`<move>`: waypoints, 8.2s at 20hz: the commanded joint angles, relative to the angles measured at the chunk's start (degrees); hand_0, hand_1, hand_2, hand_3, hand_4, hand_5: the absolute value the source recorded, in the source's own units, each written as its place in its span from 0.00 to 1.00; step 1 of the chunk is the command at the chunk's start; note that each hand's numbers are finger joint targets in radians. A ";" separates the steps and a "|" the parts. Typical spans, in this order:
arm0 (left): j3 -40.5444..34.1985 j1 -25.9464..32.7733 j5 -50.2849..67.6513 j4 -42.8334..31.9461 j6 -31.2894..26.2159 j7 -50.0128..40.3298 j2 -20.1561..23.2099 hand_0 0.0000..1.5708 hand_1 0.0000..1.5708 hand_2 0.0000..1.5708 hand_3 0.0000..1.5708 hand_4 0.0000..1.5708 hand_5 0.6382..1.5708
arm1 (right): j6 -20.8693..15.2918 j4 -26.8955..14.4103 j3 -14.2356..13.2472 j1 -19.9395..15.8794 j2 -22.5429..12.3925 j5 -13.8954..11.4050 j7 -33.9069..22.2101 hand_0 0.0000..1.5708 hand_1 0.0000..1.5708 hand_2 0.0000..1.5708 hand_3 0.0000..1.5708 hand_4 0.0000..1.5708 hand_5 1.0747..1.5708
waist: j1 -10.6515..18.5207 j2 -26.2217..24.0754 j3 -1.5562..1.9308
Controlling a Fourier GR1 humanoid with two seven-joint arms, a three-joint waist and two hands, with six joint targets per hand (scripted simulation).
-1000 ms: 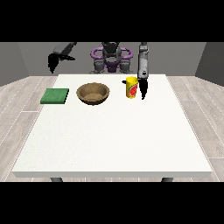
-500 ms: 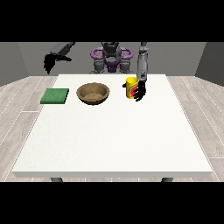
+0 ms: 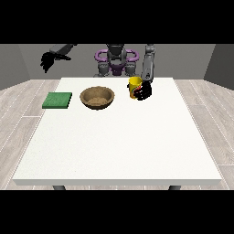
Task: Pick the cup and pour the ball into the bowl, then pick the bowl and place it on the pad
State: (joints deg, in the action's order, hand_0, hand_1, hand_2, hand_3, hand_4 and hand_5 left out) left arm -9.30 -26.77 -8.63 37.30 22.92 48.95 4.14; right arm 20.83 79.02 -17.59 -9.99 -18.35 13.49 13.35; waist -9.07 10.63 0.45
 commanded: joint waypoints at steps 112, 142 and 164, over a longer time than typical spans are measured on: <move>12.85 2.00 2.83 39.81 -20.46 -37.41 0.55 0.00 0.00 0.00 0.00 0.49 0.93 | -47.44 -50.35 5.10 -19.68 4.48 -18.32 1.59 1.00 1.00 1.00 0.89 0.58 0.99 | 24.76 1.25 -0.67; -11.31 5.43 19.78 28.94 -34.59 -32.62 21.20 0.00 0.00 0.00 0.00 0.84 0.99 | -28.42 -39.37 1.26 -19.46 -13.13 -15.21 -14.44 1.00 1.00 1.00 0.00 0.56 1.00 | 13.59 -3.40 -0.40; -20.08 3.78 26.43 18.15 -45.77 -26.42 34.67 0.00 0.00 0.00 0.00 0.75 0.98 | -29.47 -47.12 -4.27 -26.86 -18.78 -12.68 -14.99 0.00 0.00 0.27 0.41 0.00 0.78 | 15.48 4.75 -0.45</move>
State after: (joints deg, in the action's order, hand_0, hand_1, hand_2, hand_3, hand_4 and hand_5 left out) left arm -30.15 -22.58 18.13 56.69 -22.45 23.14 38.57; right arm -9.38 32.63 -22.49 -34.19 -36.66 0.85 1.82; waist 5.98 15.93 0.04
